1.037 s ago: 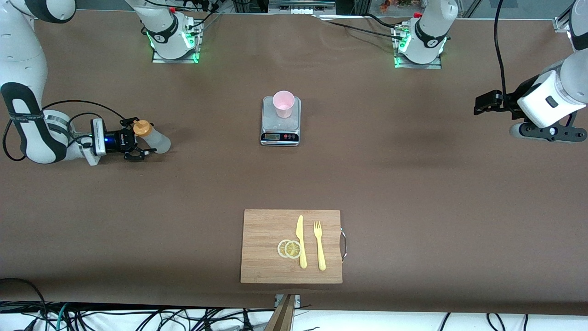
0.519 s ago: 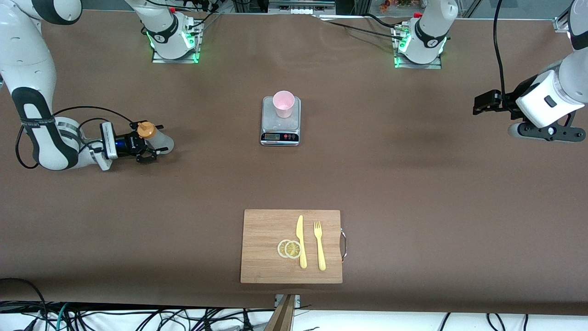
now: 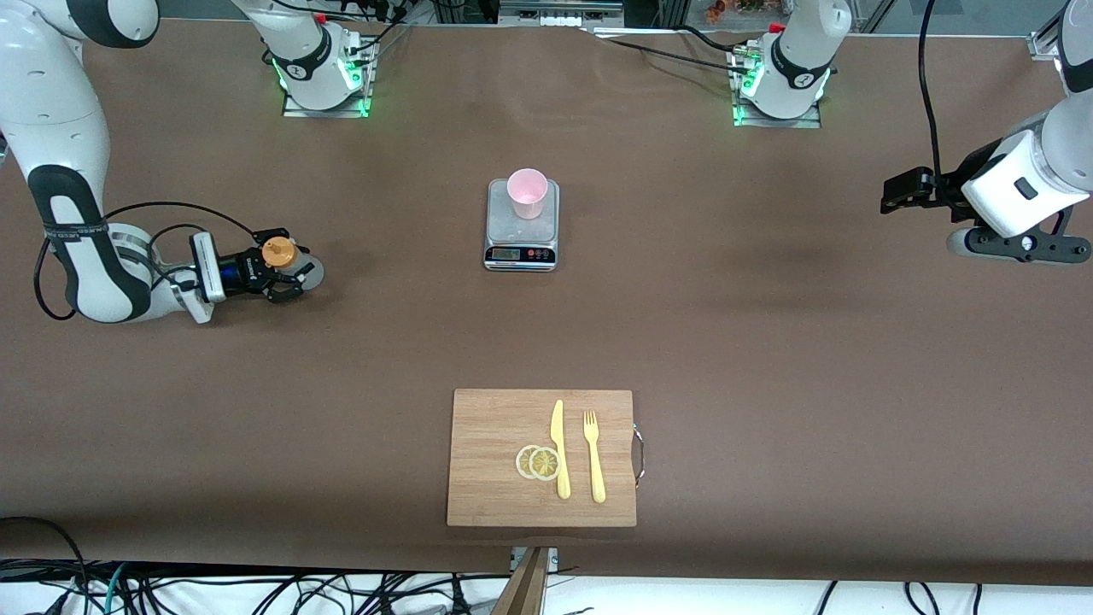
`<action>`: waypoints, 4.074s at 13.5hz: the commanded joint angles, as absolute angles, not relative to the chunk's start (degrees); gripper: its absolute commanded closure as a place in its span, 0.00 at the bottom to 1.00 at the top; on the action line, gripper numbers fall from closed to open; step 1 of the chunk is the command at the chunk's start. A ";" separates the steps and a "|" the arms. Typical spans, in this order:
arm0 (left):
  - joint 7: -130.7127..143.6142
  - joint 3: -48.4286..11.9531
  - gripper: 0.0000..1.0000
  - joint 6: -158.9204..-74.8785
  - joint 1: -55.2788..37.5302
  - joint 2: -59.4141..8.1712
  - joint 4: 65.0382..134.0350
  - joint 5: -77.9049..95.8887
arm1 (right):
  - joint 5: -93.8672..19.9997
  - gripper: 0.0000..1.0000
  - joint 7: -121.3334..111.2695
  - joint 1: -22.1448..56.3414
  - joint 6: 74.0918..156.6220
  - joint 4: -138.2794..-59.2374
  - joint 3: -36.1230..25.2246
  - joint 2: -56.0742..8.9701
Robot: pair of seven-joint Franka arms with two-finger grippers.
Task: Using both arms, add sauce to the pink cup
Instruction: 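Grasp the orange-capped sauce bottle with the right gripper and lift it, then carry the sauce bottle with the right gripper over the pink cup, then tilt the bottle nozzle into the pink cup with the right gripper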
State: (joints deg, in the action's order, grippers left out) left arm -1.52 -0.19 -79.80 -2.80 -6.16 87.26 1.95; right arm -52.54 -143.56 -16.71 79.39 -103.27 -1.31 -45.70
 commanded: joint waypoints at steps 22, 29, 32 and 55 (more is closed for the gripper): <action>-2.72 -0.44 0.00 -78.93 -2.11 -6.86 85.61 1.14 | 5.43 1.00 -64.54 1.12 90.63 -97.12 35.95 -30.41; -2.72 -0.44 0.00 -78.93 -2.46 -6.86 85.61 1.14 | 13.26 1.00 -51.25 12.03 88.15 -96.77 35.95 -31.29; -2.72 -0.44 0.00 -78.93 -2.46 -6.86 85.61 1.23 | 15.11 1.00 -48.00 14.49 86.76 -96.68 35.86 -31.64; -2.46 -0.53 0.00 -78.93 -2.81 -6.94 85.61 1.76 | 13.37 1.00 -57.88 10.21 88.67 -91.84 35.25 -34.89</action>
State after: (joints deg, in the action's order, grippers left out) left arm -1.52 -0.44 -79.80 -2.66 -6.21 87.24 1.95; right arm 16.41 -51.12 13.66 87.97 -92.53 34.85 -34.93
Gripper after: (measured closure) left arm 0.000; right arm 0.753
